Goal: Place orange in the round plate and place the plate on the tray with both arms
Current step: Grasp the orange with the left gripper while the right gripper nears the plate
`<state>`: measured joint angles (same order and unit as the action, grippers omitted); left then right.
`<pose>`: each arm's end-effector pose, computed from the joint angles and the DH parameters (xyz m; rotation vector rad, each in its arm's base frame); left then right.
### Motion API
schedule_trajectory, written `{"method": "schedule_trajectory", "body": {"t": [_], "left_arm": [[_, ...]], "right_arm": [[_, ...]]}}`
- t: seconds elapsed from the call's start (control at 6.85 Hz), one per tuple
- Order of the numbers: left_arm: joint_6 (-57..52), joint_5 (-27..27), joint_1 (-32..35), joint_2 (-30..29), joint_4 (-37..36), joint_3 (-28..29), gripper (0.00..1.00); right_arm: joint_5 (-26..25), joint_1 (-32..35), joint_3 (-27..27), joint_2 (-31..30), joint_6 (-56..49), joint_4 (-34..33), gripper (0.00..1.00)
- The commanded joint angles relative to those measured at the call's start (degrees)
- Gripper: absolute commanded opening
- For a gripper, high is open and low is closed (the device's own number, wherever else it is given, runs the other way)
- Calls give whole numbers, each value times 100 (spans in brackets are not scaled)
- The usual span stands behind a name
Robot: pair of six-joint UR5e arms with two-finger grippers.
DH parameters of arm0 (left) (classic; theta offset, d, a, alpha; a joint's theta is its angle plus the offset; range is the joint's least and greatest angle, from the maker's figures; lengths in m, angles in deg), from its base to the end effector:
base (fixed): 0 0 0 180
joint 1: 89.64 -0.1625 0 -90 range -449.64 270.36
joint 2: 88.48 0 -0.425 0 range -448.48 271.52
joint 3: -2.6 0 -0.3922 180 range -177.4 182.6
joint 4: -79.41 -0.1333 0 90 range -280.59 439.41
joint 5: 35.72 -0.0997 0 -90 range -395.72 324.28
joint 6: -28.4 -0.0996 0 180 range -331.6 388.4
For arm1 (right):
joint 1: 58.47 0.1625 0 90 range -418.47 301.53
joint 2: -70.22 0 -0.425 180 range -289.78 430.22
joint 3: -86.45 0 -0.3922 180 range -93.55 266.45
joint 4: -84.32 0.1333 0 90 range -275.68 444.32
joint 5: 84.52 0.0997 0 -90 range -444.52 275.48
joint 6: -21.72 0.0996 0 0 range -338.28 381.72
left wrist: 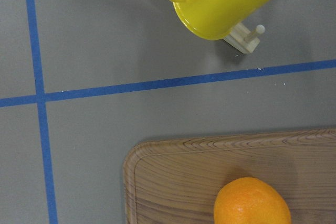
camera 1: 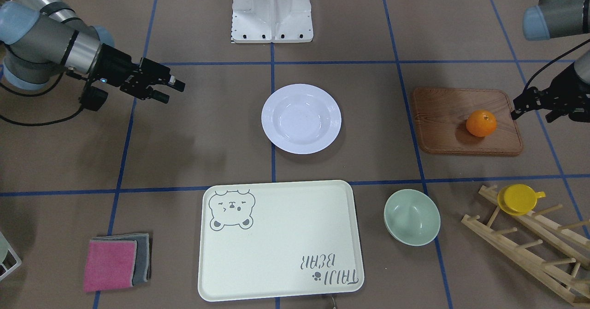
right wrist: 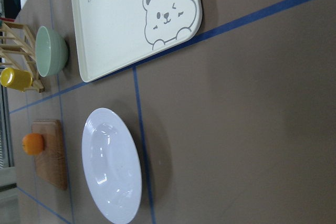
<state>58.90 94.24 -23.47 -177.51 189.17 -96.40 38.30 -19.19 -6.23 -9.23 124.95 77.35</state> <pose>0.1406 -0.4899 0.5537 0.1016 0.8195 0.0594 -0.3615 -0.3982 0.3823 -0.0513 -1.6661 0.2133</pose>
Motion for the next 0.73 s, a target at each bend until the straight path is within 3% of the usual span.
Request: {"method": "schedule_trajectory", "body": {"t": [0.0, 0.29, 0.58], "left_arm": [[632, -294, -455, 17, 344, 12, 99], [1123, -304, -719, 17, 659, 73, 99], [1283, -313, -825, 17, 687, 91, 99]], "right_arm": [[-538, -437, -22, 167, 171, 64, 98], [-1143, -894, 13, 430, 171, 56, 96], [-1278, -958, -109, 641, 171, -471, 96]]}}
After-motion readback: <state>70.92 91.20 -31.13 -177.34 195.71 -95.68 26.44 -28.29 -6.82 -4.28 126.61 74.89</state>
